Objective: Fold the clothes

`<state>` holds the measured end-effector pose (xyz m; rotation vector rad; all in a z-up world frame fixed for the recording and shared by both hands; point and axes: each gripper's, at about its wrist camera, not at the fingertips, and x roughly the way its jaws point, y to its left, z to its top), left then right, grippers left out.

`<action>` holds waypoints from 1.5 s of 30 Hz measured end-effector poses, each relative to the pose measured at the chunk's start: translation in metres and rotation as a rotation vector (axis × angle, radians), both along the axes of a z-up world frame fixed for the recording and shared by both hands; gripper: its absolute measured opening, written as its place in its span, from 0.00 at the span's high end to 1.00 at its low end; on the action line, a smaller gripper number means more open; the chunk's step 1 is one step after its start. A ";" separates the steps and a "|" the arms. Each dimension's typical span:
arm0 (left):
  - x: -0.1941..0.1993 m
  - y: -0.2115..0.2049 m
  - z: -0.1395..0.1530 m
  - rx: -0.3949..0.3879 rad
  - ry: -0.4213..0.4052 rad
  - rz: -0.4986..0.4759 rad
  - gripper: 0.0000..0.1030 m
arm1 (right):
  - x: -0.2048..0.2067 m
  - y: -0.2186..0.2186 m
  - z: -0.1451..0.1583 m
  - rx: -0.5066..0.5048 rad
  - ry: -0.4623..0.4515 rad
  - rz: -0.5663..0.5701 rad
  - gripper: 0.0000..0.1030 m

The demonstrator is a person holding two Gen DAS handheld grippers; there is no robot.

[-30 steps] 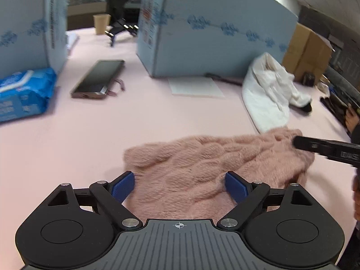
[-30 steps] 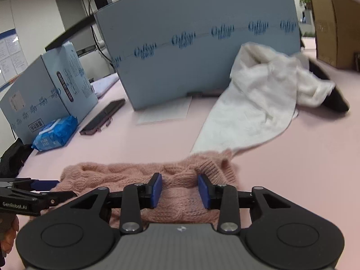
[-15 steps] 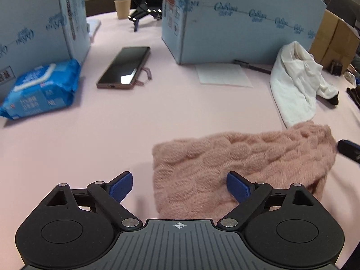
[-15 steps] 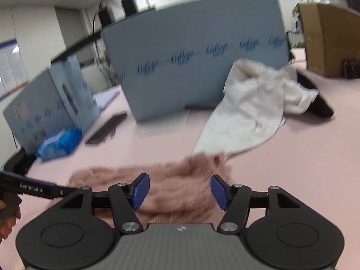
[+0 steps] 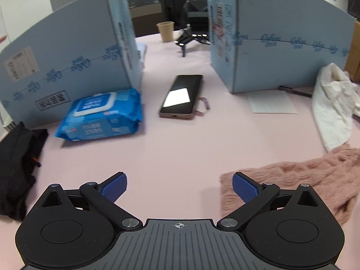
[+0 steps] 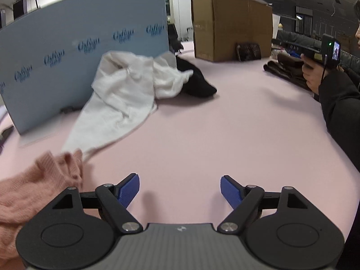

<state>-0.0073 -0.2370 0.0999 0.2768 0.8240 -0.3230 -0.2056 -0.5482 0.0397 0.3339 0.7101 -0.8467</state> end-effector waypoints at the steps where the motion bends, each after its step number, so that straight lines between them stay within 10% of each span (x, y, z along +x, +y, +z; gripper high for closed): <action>1: 0.001 0.004 0.001 0.002 -0.008 0.011 0.01 | 0.003 0.004 -0.004 -0.020 0.013 0.011 0.10; 16: 0.017 0.031 -0.014 0.128 -0.074 0.124 0.00 | 0.010 0.012 -0.013 -0.057 0.028 0.030 0.00; 28: 0.032 0.055 -0.054 0.176 0.028 0.192 0.00 | 0.011 0.013 -0.013 -0.060 0.031 0.032 0.00; 45: 0.034 0.057 -0.074 0.117 0.092 0.150 0.00 | 0.012 0.011 -0.014 -0.062 0.035 0.036 0.00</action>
